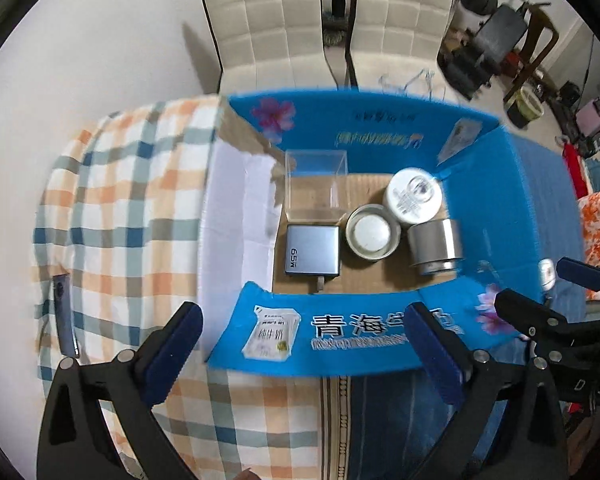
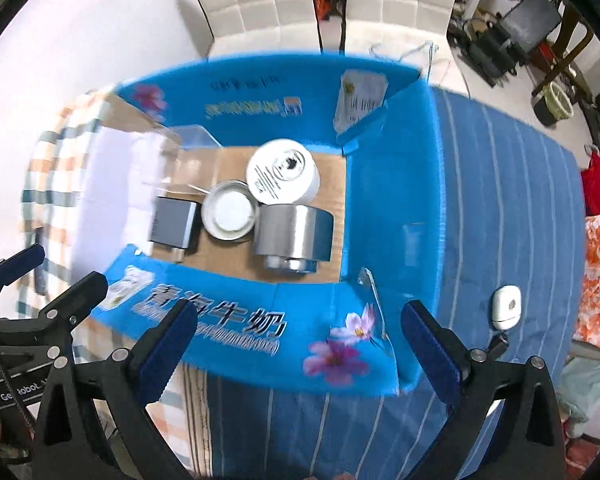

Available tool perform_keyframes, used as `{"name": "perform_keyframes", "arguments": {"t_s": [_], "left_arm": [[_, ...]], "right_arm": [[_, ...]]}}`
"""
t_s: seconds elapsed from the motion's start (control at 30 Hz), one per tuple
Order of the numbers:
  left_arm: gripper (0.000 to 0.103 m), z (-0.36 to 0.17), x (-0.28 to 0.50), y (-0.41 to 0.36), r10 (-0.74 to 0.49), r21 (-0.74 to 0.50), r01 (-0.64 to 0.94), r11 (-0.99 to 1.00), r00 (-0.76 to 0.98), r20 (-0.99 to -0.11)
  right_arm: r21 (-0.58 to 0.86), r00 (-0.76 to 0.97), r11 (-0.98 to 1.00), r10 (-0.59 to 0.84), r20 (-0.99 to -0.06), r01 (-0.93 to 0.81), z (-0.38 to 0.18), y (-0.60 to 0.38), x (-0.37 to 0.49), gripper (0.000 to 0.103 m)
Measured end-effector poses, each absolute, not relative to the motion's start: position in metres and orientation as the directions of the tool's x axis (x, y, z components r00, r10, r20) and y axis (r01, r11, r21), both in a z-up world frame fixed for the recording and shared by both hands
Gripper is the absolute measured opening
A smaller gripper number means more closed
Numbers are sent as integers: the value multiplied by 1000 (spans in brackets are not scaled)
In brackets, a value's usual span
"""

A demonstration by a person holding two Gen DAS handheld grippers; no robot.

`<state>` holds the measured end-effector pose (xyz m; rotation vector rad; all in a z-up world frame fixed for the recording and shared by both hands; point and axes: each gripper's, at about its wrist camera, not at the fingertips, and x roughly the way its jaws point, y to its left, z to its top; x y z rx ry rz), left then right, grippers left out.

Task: Organize rigid objects
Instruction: 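Withdraw both tools from the blue box, then grasp the white-rimmed black puck with the right tool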

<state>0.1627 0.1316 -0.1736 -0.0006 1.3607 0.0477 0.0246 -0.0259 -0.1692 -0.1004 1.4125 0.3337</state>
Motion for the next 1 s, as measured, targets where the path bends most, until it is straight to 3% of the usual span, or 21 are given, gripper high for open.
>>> {"name": "perform_keyframes", "arguments": {"t_s": [0.3, 0.6, 0.77, 1.0], "left_arm": [[103, -88, 127, 125, 56, 31, -75, 997, 371, -927], [103, -45, 103, 111, 46, 10, -82, 997, 458, -888], [103, -34, 101, 99, 51, 18, -73, 997, 480, -876], [103, -37, 111, 50, 21, 28, 5, 1000, 497, -867]], "right_arm": [[153, 243, 940, 232, -942, -306, -77, -56, -10, 103], [193, 333, 926, 303, -893, -326, 1, -87, -48, 103], [210, 360, 919, 330, -873, -333, 20, -99, -59, 103], [263, 384, 935, 339, -859, -238, -3, -150, -61, 103]]}}
